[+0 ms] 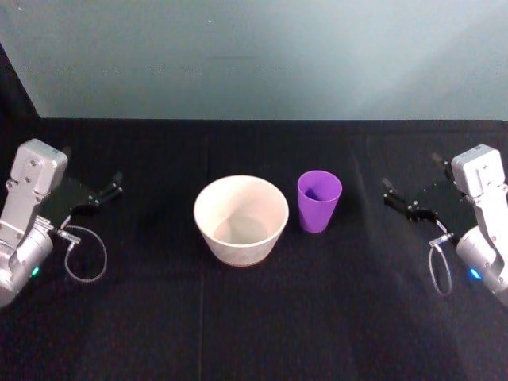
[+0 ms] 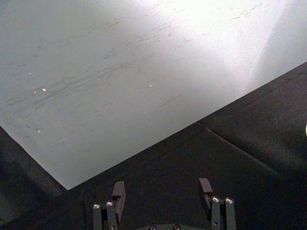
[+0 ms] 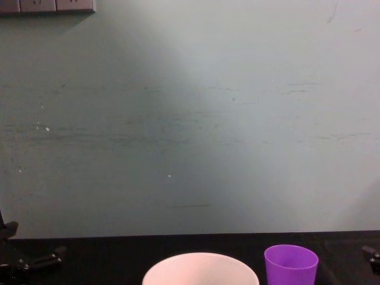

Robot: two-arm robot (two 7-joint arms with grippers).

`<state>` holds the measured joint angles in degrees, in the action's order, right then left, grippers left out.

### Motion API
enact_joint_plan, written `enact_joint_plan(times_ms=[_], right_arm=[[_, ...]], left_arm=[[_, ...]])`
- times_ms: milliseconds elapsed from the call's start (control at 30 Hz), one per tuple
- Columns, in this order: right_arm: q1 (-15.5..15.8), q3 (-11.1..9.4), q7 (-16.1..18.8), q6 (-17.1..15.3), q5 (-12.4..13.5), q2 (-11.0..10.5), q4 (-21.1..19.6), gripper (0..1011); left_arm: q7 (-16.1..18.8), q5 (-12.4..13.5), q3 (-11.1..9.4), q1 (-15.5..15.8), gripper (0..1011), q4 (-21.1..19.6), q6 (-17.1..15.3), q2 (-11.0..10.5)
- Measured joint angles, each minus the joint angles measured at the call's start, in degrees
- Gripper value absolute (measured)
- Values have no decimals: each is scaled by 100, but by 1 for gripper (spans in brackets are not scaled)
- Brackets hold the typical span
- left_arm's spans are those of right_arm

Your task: Pick up the cup and pour the mung beans from the cup into the bowl.

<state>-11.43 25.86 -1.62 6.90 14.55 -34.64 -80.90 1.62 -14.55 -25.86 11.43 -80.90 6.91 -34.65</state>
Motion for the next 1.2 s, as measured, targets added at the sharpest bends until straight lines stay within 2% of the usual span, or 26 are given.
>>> enact_joint_plan(times_ms=[567,1033,1200], right_arm=[[36,-33,37,1,-5,10,-10,1003],[380,-117,547,-127,67,15,-337,1003],[436,-92,807,-123,129,104,-377,1003]], left_arm=[[0,0,0,0,1000,0,0,0],[0,0,0,0,1000,0,0,0],[0,0,0,0,1000,0,0,0]])
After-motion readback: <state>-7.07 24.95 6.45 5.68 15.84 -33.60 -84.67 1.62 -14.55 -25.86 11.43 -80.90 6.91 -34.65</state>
